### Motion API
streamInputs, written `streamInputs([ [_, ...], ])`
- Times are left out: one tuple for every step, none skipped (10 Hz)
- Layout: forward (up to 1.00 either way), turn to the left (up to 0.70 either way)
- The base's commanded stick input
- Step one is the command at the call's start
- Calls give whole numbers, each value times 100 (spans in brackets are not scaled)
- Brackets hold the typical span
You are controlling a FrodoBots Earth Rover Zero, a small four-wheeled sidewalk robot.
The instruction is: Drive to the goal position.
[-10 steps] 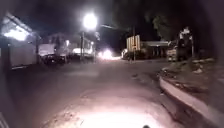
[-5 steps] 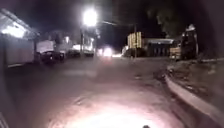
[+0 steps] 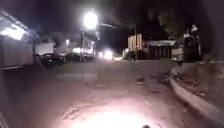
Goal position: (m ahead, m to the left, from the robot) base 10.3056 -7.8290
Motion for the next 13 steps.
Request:
streamInputs([
  [70, 0],
  [70, 0],
  [70, 0],
  [70, 0],
  [70, 0],
  [70, 0],
  [70, 0],
  [70, 0],
  [70, 0],
  [70, 0],
  [70, 0],
  [70, -1],
  [70, -21],
])
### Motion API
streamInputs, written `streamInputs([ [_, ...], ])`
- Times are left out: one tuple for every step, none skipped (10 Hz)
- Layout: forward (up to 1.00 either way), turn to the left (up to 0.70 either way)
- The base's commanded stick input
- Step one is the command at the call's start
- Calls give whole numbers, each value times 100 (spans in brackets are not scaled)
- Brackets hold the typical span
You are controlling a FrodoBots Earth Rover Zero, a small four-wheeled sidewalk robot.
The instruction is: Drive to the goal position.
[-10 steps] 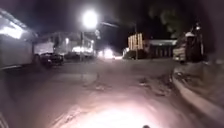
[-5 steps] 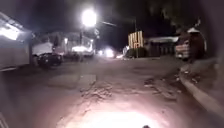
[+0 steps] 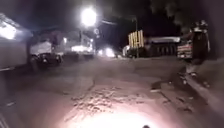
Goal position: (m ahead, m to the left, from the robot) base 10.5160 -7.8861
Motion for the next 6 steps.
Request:
streamInputs([
  [70, -34],
  [70, -24],
  [70, 0],
  [70, 0],
  [70, 0],
  [70, 0],
])
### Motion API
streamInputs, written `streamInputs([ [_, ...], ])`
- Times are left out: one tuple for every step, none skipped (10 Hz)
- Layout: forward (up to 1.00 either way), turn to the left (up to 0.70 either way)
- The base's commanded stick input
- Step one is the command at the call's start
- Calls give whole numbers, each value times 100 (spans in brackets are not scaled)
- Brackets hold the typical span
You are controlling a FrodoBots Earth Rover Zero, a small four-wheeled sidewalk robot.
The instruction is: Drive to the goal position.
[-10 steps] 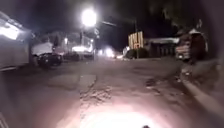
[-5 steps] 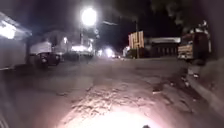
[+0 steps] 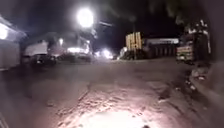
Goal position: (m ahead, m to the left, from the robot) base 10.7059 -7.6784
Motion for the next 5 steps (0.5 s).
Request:
streamInputs([
  [70, 0],
  [70, 0],
  [70, 0],
  [70, 0],
  [70, 0],
])
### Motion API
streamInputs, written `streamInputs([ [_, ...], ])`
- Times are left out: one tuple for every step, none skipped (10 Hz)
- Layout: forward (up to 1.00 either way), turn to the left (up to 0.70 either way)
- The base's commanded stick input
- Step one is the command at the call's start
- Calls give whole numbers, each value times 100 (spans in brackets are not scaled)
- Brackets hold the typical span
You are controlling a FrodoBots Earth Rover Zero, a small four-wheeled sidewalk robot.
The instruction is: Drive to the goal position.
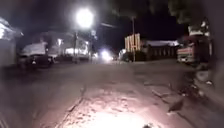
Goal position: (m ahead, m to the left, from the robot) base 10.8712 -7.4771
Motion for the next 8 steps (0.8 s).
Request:
streamInputs([
  [70, 0],
  [70, -11],
  [70, -29],
  [70, -35],
  [70, -32],
  [70, -9],
  [70, 0],
  [70, 0],
])
